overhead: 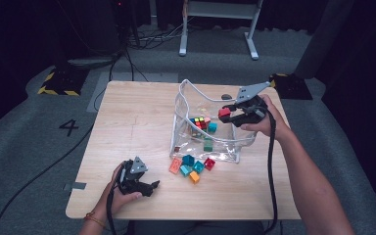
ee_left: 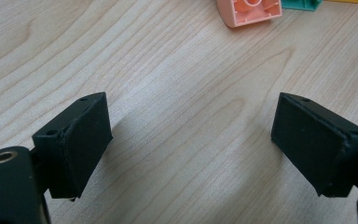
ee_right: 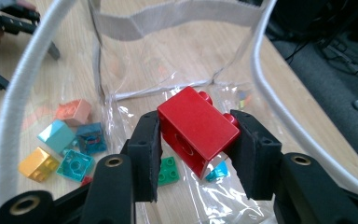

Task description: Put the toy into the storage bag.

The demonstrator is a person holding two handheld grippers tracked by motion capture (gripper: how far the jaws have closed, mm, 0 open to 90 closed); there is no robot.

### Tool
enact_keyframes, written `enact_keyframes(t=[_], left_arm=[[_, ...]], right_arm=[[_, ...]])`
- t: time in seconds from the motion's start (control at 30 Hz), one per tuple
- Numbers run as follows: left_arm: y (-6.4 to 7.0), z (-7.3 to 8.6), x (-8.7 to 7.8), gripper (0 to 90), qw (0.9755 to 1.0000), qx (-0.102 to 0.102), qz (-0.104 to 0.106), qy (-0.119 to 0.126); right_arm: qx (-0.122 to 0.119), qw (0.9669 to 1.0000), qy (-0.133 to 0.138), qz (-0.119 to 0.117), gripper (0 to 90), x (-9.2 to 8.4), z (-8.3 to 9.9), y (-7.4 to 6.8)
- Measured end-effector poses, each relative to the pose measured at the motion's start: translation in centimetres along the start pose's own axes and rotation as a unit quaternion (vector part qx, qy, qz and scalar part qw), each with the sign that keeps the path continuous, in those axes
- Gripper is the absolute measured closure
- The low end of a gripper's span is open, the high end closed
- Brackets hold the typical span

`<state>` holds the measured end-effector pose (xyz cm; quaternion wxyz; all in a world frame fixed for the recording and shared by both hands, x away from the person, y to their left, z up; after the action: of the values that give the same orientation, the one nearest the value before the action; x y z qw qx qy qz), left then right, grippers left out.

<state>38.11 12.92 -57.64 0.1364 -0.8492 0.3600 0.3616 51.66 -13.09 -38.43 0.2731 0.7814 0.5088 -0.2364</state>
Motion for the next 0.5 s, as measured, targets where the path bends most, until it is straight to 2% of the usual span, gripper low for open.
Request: enact_keyframes(t=[0.2,0.37,0.47,0.5], left_arm=[[0.0,0.0,0.0,12.1,1.0,0.0,0.0,0.0],[0.0,0.0,0.0,12.1,1.0,0.0,0.0,0.0],[0.0,0.0,0.0,12.2,1.0,0.0,0.0,0.0],[0.0,0.0,0.0,12.2,1.0,0.0,0.0,0.0]], right_arm=[[-0.017,0.9982,-0.057,-0.011,55.7,2.0,0.5,-0.2],[-0.019,0.9938,-0.109,-0.011,55.7,2.8,1.6,0.0],[-0.019,0.9911,-0.131,-0.013,55.7,3.3,2.4,0.4],[-0.019,0.9911,-0.131,-0.013,55.7,3.3,2.4,0.4]])
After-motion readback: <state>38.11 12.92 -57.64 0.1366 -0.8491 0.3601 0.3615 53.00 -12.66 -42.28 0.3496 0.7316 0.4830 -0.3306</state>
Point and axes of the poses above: each handheld gripper's, and its own axes: x roughly forward along the jaws, z roughly out of its underside, y roughly to its right, the point moved 10 cm from there along x, roughly forward along the jaws, and after that the axes turned 2 degrees about y, right-handed, at the moved point
